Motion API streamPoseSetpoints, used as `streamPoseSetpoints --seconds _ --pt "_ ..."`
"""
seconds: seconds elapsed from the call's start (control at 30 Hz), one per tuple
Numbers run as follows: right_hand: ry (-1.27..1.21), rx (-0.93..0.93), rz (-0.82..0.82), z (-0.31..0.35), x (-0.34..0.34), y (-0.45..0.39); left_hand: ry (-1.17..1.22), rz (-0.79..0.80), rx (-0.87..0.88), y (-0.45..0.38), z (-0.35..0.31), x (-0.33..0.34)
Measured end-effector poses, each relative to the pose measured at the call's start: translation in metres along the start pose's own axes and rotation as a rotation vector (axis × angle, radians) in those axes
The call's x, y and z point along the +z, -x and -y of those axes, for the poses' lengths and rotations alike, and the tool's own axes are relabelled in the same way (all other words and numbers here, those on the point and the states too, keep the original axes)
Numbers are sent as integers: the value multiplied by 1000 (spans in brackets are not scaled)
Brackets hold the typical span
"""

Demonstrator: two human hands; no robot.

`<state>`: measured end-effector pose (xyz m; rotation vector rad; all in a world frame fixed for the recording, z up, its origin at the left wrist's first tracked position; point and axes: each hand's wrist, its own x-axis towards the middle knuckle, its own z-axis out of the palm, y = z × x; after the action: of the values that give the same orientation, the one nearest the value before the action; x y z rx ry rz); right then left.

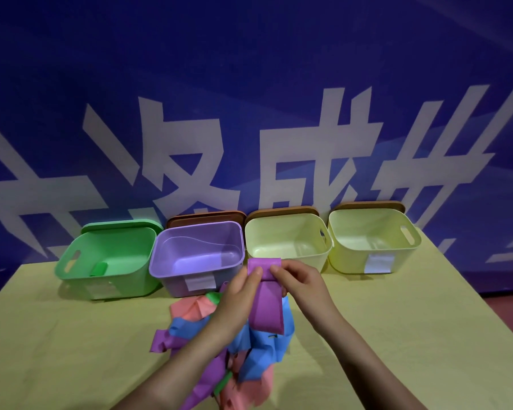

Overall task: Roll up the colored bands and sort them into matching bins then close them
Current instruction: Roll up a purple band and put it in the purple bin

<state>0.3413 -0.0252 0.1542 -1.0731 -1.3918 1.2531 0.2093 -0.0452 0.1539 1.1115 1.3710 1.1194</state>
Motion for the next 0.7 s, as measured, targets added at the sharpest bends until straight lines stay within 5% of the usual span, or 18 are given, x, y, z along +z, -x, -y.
streamPoseSetpoints --seconds 0.4,0.7 --pt "81 -58 -23 3 1 1 -74 -61 206 8 -3 1" --pt "15 -10 30 4 4 0 259 14 -27 6 -12 -6"
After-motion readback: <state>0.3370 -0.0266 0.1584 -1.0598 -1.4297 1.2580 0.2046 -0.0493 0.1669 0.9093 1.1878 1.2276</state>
